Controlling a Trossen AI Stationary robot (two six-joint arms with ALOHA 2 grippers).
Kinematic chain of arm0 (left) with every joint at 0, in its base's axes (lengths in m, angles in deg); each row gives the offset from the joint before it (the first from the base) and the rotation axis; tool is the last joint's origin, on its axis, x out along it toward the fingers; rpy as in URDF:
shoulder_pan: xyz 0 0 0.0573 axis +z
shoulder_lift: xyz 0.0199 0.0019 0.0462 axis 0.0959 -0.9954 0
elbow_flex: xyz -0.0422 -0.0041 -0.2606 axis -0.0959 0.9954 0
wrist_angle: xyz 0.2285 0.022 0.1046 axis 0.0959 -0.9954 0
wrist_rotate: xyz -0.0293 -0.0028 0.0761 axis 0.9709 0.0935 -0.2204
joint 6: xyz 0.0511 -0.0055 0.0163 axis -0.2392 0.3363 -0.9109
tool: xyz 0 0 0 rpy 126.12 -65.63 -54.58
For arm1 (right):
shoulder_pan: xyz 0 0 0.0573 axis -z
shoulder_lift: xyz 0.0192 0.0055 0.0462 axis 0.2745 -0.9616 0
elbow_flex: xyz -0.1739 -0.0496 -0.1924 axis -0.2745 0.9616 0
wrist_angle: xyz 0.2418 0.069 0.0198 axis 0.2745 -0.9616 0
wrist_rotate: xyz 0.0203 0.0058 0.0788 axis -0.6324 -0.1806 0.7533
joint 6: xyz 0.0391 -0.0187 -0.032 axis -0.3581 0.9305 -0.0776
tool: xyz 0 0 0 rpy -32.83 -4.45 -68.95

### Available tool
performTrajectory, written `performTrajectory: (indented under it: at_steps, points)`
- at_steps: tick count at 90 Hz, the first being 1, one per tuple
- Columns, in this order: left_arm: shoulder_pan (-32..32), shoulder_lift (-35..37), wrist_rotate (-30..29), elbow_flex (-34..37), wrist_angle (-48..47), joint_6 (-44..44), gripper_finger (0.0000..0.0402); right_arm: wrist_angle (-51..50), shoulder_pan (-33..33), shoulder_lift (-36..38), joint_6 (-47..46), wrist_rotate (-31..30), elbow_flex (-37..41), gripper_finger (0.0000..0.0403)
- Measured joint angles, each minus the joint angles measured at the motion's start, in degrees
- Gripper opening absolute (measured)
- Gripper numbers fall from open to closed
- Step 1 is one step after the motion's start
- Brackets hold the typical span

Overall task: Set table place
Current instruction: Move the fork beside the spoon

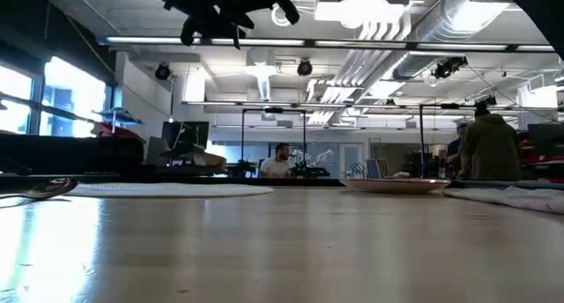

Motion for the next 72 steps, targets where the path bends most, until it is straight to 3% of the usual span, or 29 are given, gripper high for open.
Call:
performTrajectory:
  at_steps: [15, 37, 53, 72]
  points:
    - [-0.36, 1.82, 0.0, 0.0, -3.32, 1.84, 0.0053, -0.42, 0.0, 0.08, -0.52, 0.0, 0.0, 0.0]
    - [-0.36, 1.83, 0.05, 0.0, -4.45, 4.5, 0.0048, -0.44, 0.2, 0.1, -0.59, -0.04, 0.0, 0.0]
    - [-0.33, 1.83, 0.21, 0.0, -5.52, 5.38, 0.0007, -1.14, 0.2, 0.12, -0.57, -0.07, 0.0, 0.0]
    - [-0.28, 2.13, 1.74, -0.18, -8.0, 8.51, 0.0001, -1.8, 0.22, 0.16, 0.75, 0.07, 0.04, 0.0]
